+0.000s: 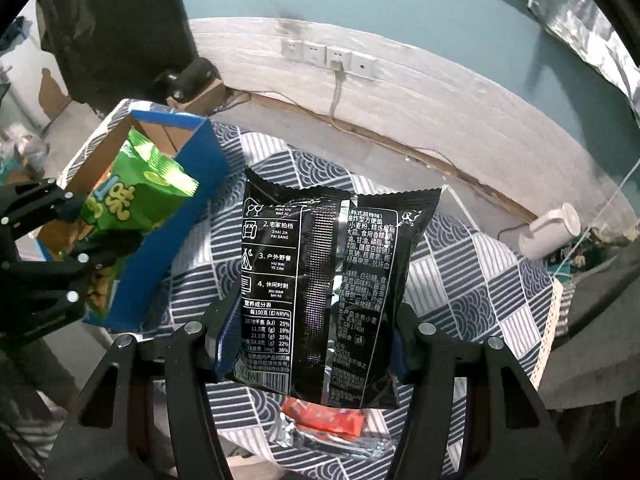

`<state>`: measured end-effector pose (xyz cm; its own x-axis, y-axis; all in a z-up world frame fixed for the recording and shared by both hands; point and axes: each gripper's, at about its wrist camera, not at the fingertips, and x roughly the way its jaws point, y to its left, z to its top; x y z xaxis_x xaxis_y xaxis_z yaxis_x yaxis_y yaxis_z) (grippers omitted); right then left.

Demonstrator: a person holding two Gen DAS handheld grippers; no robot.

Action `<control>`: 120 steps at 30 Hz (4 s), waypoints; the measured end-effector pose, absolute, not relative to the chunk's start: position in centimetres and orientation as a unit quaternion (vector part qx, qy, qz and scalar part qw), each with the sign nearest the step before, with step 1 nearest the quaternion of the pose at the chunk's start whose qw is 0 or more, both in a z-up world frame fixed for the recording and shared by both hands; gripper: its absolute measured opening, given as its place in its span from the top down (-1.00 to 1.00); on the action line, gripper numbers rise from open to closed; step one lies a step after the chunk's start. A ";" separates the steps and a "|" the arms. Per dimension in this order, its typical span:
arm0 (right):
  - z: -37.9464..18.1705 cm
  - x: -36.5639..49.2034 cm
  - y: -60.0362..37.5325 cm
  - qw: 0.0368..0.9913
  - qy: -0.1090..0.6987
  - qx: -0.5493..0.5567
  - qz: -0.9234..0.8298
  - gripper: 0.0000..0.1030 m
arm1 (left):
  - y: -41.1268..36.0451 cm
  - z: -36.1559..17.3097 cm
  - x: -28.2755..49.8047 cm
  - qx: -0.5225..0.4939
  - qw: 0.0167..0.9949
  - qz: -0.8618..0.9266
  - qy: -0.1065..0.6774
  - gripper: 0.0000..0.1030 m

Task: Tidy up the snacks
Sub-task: 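Lift both held bags and carry them toward the cardboard box, then open left tool dropping green peanut bag while right tool drops black bag into box, then move both open tools back over the red packet and silver bar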

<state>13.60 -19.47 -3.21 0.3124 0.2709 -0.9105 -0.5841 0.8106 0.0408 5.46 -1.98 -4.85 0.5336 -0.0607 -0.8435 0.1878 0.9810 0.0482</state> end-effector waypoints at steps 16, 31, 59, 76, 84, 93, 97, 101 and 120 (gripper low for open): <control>-2.3 13.4 -11.7 0.779 0.517 -0.170 0.312 -0.14 | 6.0 -3.1 3.3 0.041 0.888 -0.029 0.458 0.29; -2.8 12.7 -3.4 0.754 0.519 -0.193 0.353 -0.14 | 14.1 -4.5 2.1 -0.005 0.880 0.028 0.473 0.29; -8.6 15.3 6.7 0.703 0.566 -0.184 0.390 -0.14 | 20.4 -10.2 3.4 -0.053 0.842 0.081 0.531 0.28; -6.3 15.8 6.5 0.729 0.526 -0.168 0.405 -0.47 | 20.0 -9.1 3.6 -0.040 0.850 0.095 0.517 -0.25; -4.3 15.6 3.8 0.744 0.528 -0.140 0.386 -0.48 | 18.3 -7.4 3.3 -0.036 0.863 0.082 0.497 -0.33; -4.5 14.4 -1.5 0.754 0.537 -0.145 0.349 -0.48 | 14.3 -6.3 3.7 -0.019 0.871 0.045 0.489 -0.33; -4.5 13.7 -4.4 0.757 0.544 -0.139 0.334 -0.48 | 11.9 -5.9 3.9 -0.005 0.872 0.028 0.489 -0.33; -4.7 12.9 -8.0 0.762 0.554 -0.128 0.310 -0.48 | 9.2 -5.3 4.0 0.006 0.874 0.003 0.486 -0.33; -9.0 6.8 -22.8 0.755 0.619 -0.056 0.210 -0.48 | -2.9 -7.2 3.4 0.069 0.849 -0.100 0.515 -0.38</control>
<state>6.79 -22.76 -8.96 0.1455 0.2479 -0.9578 -0.3864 0.9054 0.1757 3.41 -2.94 -7.16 0.4508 -0.0980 -0.8873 0.2400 0.9707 0.0147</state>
